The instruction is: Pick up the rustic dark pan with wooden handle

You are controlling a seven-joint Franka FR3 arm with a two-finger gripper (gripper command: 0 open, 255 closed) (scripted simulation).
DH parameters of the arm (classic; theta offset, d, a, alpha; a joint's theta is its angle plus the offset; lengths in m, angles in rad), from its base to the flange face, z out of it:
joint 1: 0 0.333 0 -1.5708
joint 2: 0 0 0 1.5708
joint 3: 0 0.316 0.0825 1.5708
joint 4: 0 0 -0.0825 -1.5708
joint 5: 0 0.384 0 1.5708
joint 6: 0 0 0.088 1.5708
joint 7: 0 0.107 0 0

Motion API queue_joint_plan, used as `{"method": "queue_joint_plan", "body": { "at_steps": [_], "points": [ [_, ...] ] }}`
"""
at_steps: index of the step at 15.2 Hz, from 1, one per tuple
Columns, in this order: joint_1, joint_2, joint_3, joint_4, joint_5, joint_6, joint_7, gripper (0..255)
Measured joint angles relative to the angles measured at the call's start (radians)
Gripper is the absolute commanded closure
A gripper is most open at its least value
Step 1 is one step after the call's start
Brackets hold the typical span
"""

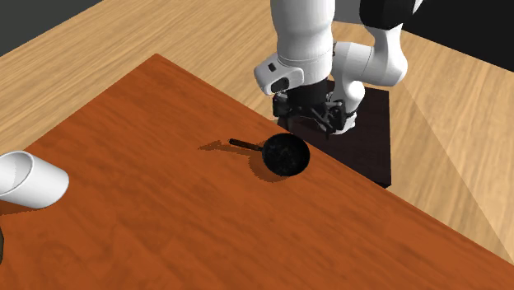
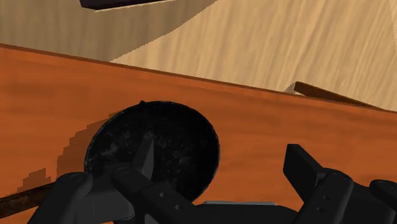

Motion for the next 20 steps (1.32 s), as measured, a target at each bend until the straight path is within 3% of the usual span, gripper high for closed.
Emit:
{"method": "queue_joint_plan", "body": {
  "at_steps": [7, 15, 16, 20],
  "points": [
    [-0.010, 0.177, -0.181, 0.131, 0.072, 0.021, -0.150, 0],
    [-0.015, 0.202, -0.210, 0.058, 0.086, 0.109, -0.197, 0],
    [-0.014, 0.202, -0.210, 0.054, 0.086, 0.114, -0.198, 255],
    [-0.014, 0.203, -0.210, 0.050, 0.087, 0.119, -0.199, 255]
  ]
}}
